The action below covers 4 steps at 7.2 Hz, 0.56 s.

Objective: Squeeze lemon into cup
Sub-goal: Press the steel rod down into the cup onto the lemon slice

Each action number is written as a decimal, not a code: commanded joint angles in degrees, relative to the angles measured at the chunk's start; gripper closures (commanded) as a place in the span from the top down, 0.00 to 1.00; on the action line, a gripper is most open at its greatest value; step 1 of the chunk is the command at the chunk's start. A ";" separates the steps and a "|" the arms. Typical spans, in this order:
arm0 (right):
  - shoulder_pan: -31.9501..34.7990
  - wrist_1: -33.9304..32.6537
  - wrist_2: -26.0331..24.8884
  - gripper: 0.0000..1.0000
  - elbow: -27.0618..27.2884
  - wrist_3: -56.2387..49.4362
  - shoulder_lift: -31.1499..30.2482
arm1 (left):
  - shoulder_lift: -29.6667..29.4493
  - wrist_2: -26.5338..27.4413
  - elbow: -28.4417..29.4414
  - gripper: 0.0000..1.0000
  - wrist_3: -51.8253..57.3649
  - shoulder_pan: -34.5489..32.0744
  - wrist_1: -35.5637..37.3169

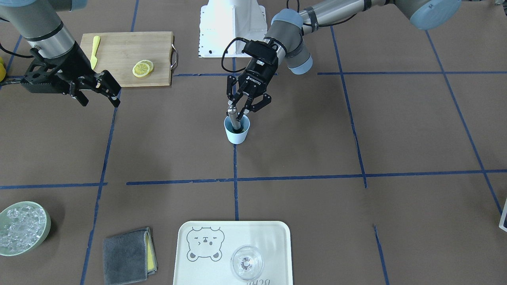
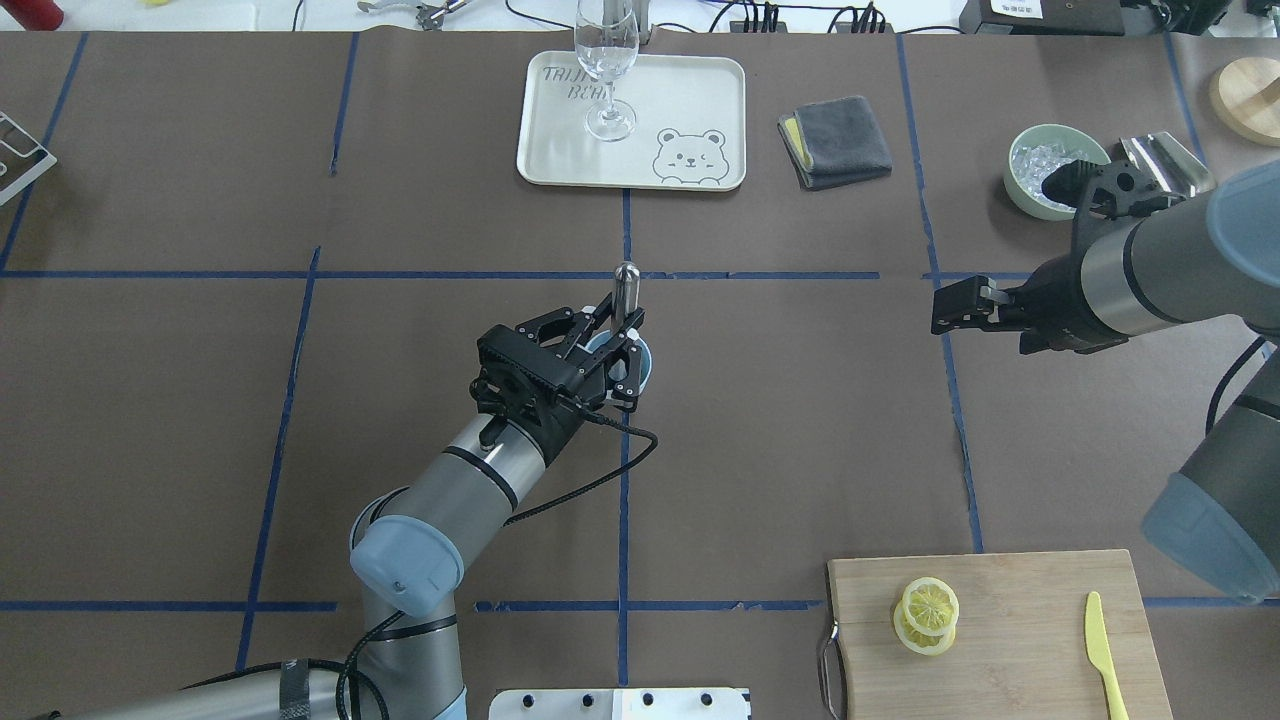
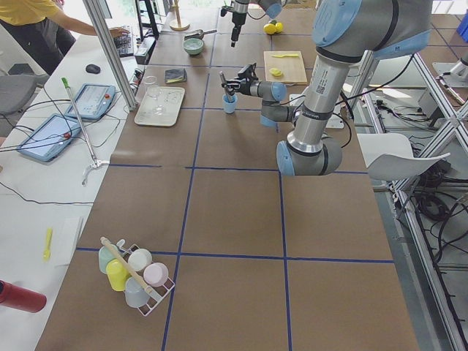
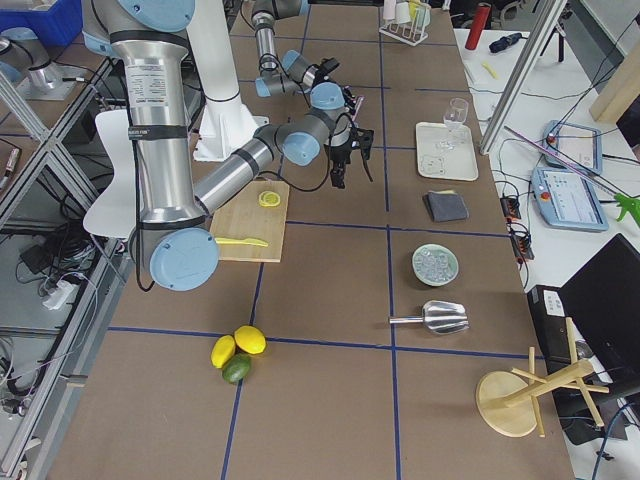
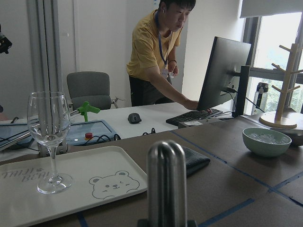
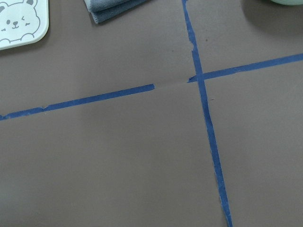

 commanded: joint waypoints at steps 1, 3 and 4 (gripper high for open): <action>0.00 0.00 0.00 1.00 0.12 0.04 0.00 | 0.13 0.00 0.09 0.00 0.00 0.34 -0.66; 0.00 0.00 0.09 1.00 0.39 0.13 0.09 | -0.14 0.00 -4.00 0.00 0.52 -0.19 -1.45; 0.00 0.00 0.09 1.00 0.48 0.39 0.09 | -0.14 -0.09 -6.13 0.00 3.05 -1.41 -1.53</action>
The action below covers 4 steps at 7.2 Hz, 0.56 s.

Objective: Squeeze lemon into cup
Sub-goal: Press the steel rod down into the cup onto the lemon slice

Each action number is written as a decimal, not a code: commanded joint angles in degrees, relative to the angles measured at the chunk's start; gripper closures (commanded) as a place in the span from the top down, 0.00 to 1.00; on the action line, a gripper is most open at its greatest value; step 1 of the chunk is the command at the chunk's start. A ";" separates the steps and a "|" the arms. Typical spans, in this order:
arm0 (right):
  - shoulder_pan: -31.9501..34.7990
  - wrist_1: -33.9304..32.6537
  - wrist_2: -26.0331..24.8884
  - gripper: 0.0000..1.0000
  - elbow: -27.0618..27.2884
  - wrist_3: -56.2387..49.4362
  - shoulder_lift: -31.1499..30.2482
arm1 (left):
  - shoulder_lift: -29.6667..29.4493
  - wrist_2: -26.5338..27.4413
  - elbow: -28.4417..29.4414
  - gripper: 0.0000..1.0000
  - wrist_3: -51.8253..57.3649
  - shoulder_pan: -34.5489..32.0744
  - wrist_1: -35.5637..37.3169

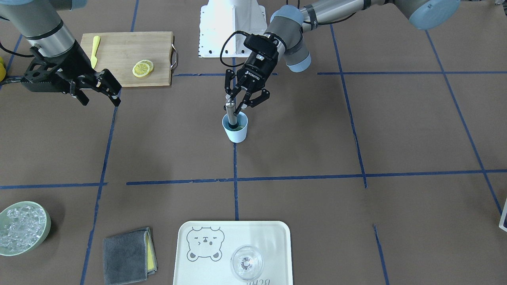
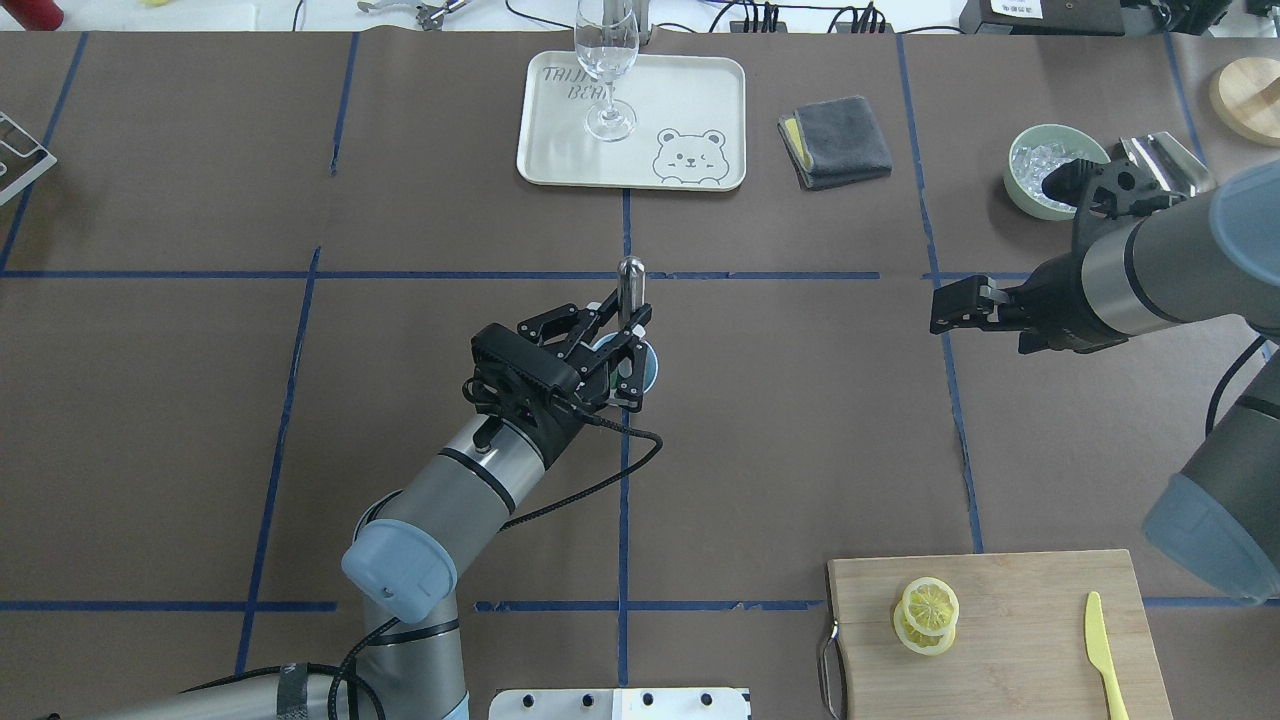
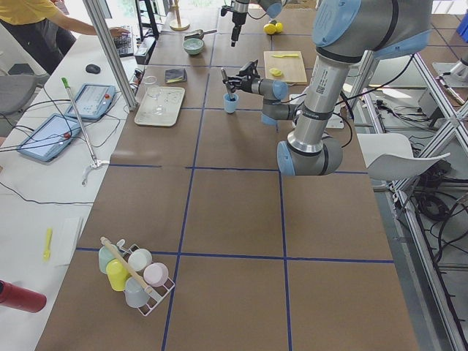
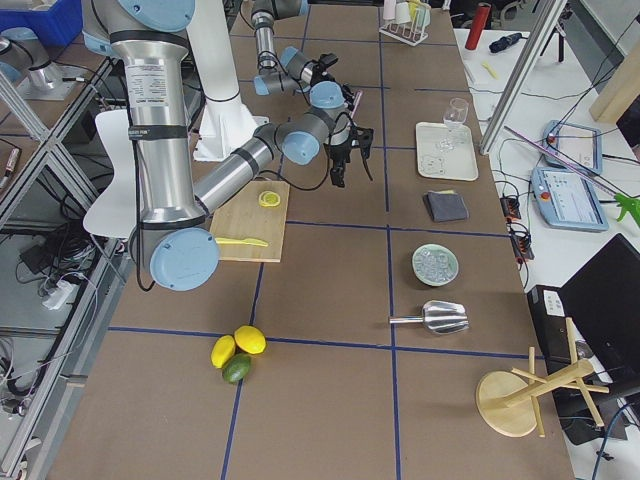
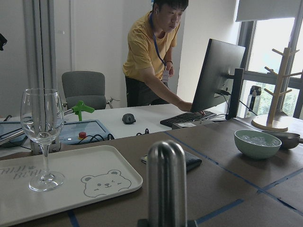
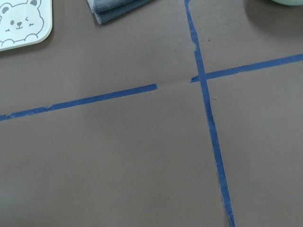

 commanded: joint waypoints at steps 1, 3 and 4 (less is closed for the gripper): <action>0.00 0.00 0.01 1.00 0.03 0.20 0.03 | -0.14 -0.41 -6.82 0.00 3.38 -2.44 0.02; 0.00 0.00 0.01 1.00 0.02 0.20 0.03 | -0.31 -3.03 -12.28 0.00 4.62 -6.21 1.33; 0.00 0.00 -0.08 1.00 0.02 0.20 0.03 | 0.99 -9.06 -14.74 0.00 3.66 -8.93 4.56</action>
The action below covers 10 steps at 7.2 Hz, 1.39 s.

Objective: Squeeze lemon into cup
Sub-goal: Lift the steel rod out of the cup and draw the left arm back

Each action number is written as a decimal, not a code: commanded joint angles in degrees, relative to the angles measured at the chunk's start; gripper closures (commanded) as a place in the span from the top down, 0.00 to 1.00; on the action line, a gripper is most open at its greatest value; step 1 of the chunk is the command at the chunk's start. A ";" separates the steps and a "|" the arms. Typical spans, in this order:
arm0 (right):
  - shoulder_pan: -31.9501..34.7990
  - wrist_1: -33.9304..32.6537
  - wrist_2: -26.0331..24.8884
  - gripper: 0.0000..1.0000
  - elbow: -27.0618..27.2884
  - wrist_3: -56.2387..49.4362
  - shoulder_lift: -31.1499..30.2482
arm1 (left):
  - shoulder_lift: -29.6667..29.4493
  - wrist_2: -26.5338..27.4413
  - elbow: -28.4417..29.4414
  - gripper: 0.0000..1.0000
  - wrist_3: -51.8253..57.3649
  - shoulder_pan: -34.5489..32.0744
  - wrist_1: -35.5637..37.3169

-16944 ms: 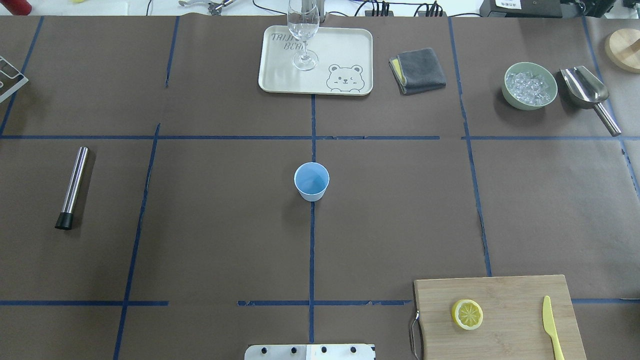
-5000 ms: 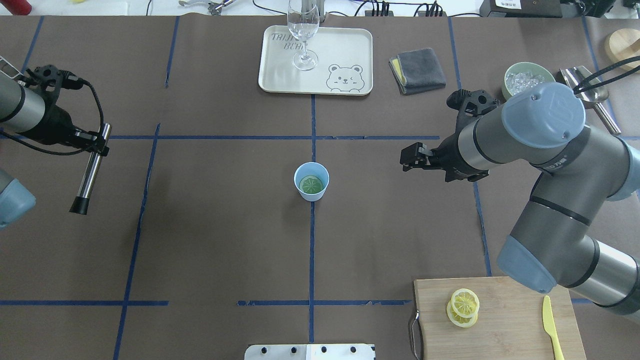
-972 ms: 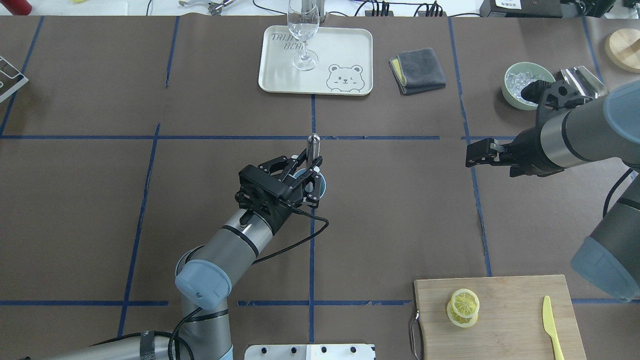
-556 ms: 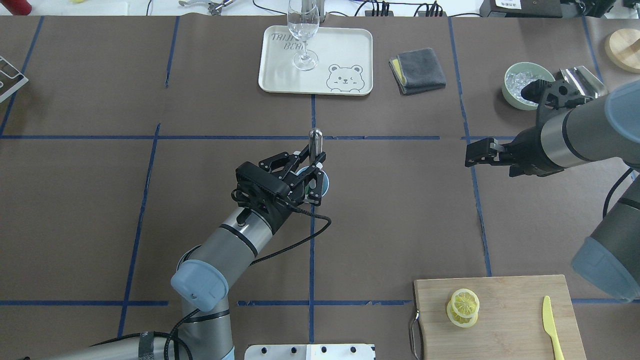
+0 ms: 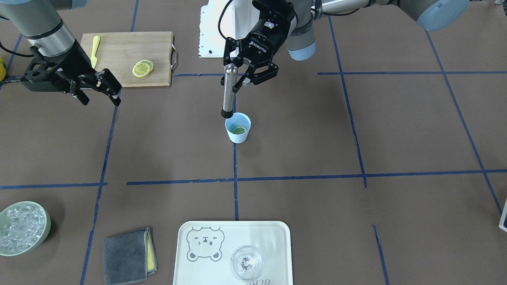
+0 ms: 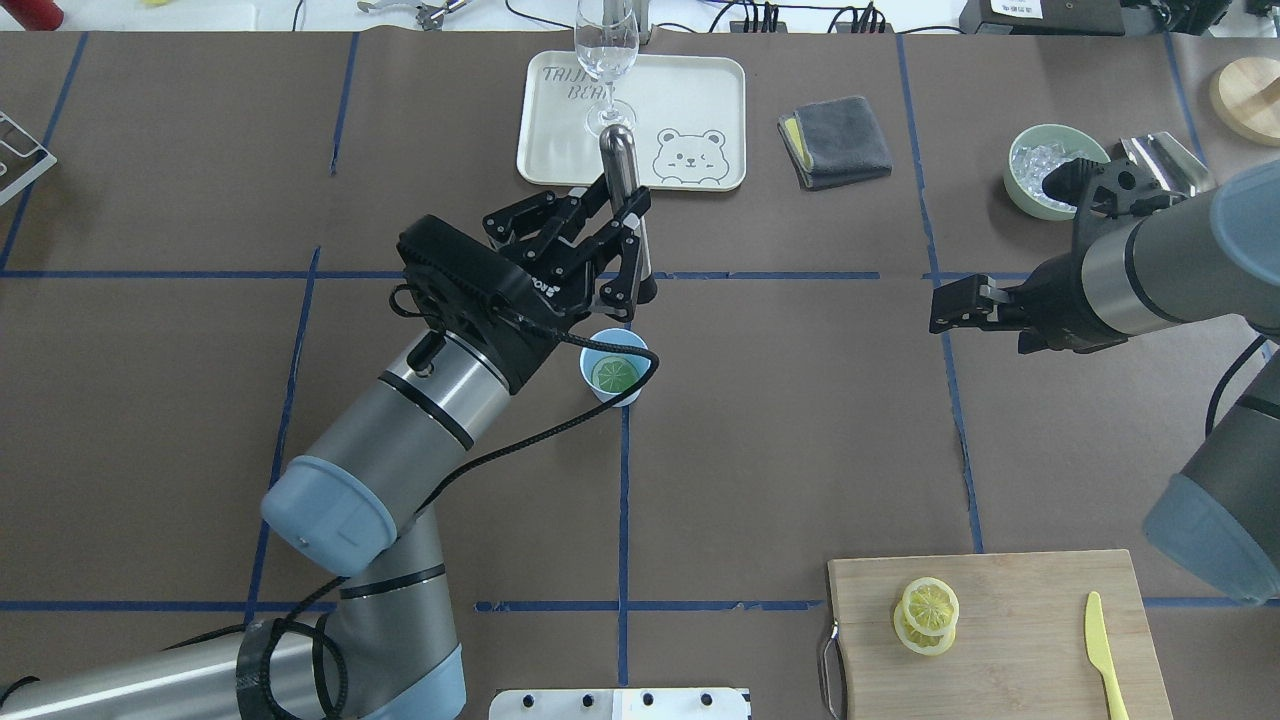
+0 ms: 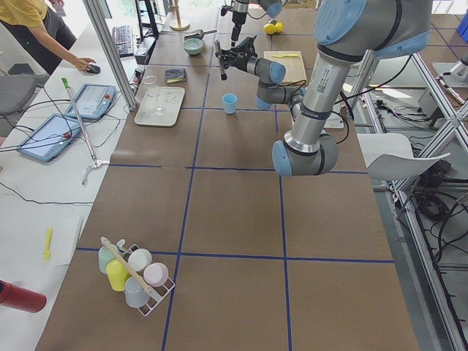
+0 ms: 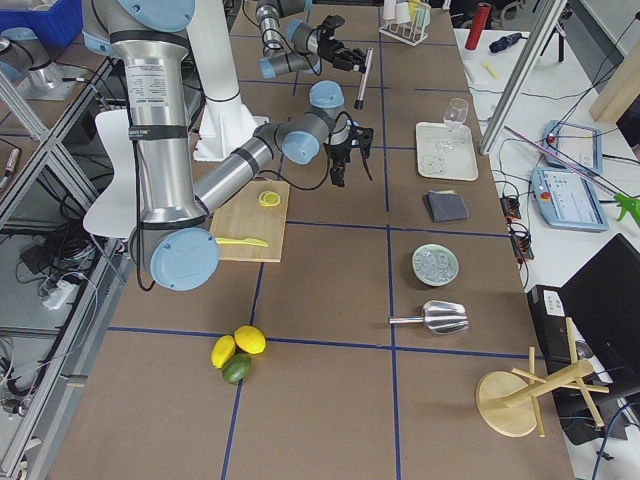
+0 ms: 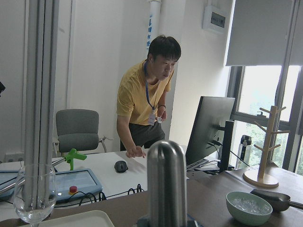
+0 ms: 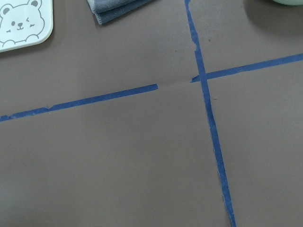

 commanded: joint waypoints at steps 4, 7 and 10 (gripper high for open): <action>0.00 -0.09 -0.95 1.00 -0.71 -0.34 0.88 | 19.17 -11.78 -9.87 0.00 -14.93 -7.69 14.36; 0.00 -0.09 -0.87 1.00 -1.67 -0.52 0.79 | 25.68 -40.56 -9.78 0.00 -21.52 -21.30 24.16; 0.00 0.00 -0.86 1.00 -2.73 -0.61 0.62 | 38.33 -56.00 -9.61 0.00 -21.62 -27.56 29.01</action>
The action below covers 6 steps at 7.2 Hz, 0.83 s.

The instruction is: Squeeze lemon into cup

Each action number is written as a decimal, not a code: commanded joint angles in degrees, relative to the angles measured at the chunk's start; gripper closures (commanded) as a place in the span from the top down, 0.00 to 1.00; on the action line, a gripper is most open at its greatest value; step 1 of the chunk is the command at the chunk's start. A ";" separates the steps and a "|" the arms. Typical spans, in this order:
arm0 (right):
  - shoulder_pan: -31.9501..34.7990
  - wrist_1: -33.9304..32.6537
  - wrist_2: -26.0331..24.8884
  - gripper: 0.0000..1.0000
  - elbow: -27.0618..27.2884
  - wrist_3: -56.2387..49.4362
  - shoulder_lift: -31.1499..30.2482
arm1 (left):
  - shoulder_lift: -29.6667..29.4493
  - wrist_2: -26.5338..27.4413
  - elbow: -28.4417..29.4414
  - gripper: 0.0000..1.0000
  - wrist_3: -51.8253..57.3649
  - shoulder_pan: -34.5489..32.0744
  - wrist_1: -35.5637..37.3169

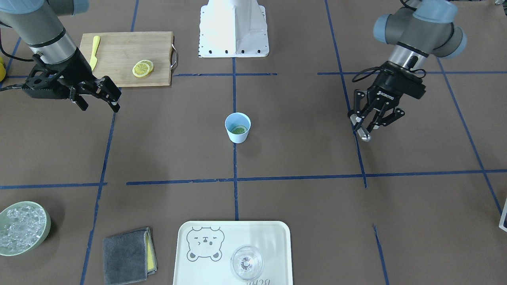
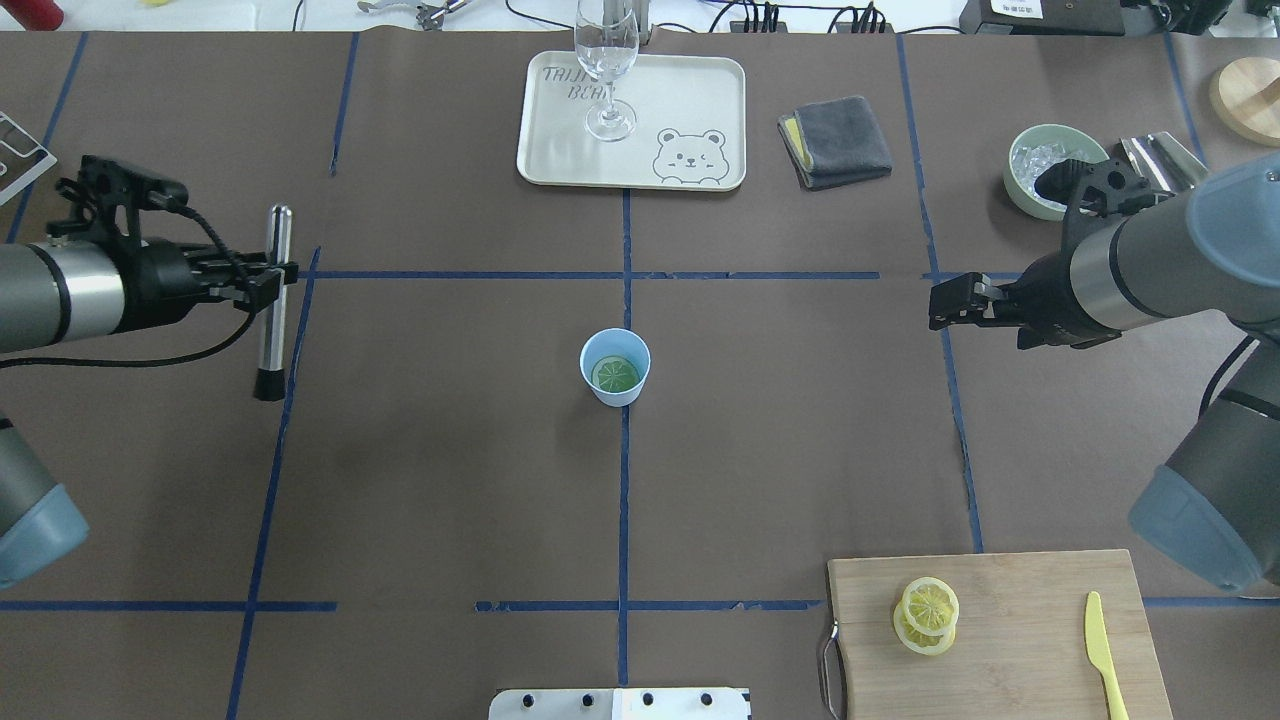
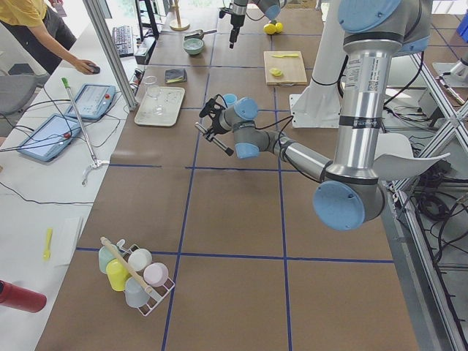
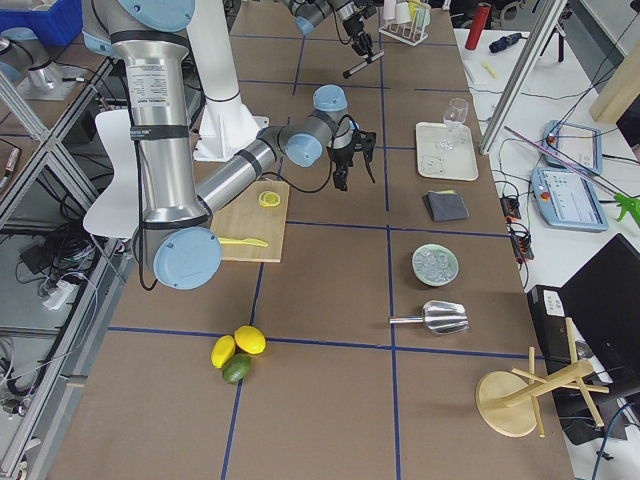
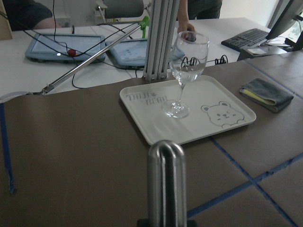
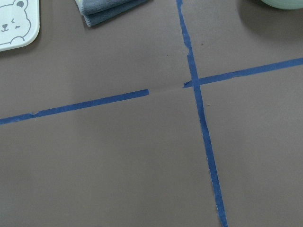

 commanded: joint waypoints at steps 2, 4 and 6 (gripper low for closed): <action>0.00 0.03 0.00 1.00 -0.43 -0.01 -0.02 | 7.98 -15.09 -0.03 0.00 0.19 -7.98 11.49; 0.09 0.03 0.00 1.00 -0.17 0.42 -0.55 | 6.60 -15.47 0.59 0.00 0.62 -8.36 25.08; 0.09 0.03 0.00 1.00 -0.17 0.51 -0.64 | 3.53 -15.48 1.72 0.00 0.62 -8.27 33.13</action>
